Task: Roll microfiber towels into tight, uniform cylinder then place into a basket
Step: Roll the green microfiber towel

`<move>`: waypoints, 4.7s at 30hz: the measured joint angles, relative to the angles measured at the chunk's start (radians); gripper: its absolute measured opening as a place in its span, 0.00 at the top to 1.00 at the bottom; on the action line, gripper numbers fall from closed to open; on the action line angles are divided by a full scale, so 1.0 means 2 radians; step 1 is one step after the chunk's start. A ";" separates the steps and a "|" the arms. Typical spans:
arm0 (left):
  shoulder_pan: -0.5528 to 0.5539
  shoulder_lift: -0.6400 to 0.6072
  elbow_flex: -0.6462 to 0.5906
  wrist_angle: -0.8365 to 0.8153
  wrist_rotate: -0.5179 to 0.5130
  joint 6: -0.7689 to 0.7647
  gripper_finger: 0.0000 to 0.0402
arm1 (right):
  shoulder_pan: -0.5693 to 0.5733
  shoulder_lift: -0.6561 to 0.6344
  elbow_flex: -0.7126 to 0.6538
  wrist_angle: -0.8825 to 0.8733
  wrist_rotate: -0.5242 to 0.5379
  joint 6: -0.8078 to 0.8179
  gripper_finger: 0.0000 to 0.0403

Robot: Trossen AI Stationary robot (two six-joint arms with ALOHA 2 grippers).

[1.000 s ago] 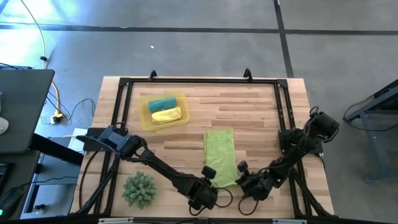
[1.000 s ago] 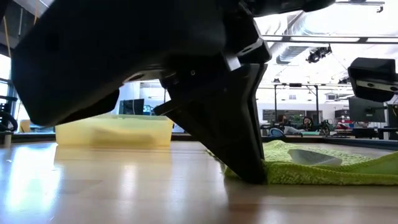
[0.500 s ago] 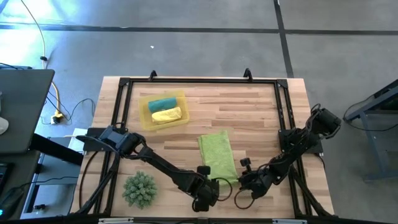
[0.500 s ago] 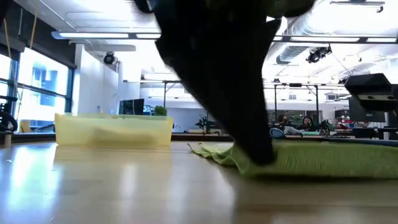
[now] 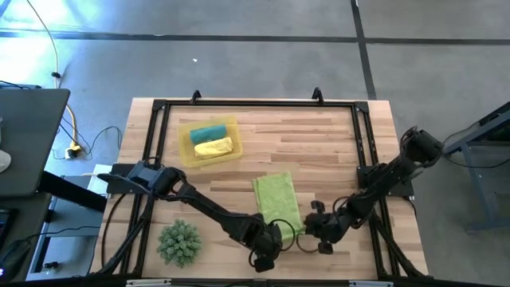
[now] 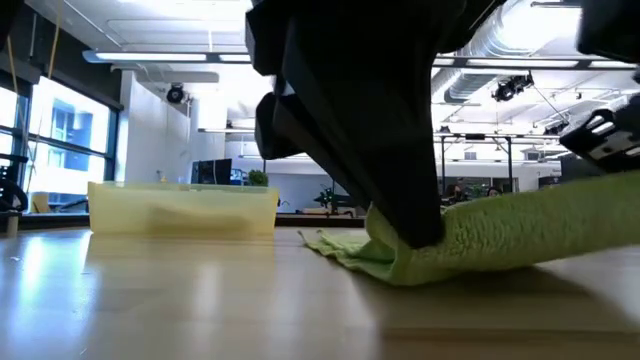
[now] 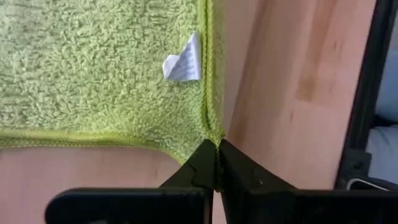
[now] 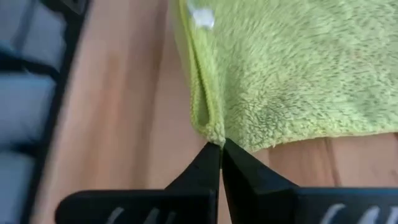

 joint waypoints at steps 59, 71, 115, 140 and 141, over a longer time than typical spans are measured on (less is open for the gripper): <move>-0.014 0.014 0.036 -0.021 -0.097 -0.127 0.99 | -0.035 -0.003 -0.019 0.037 -0.004 0.045 1.00; -0.015 0.014 0.036 -0.058 -0.122 -0.176 0.99 | -0.052 -0.003 -0.019 0.018 0.006 0.040 1.00; -0.031 0.010 0.036 0.007 -0.065 -0.108 0.99 | -0.022 -0.003 -0.019 0.093 -0.097 -0.149 1.00; -0.025 0.010 0.037 -0.116 -0.108 -0.196 0.99 | -0.067 0.001 -0.019 0.059 -0.046 -0.081 1.00; -0.024 0.011 0.037 -0.116 -0.108 -0.191 0.99 | -0.067 0.006 -0.019 0.060 -0.048 -0.077 1.00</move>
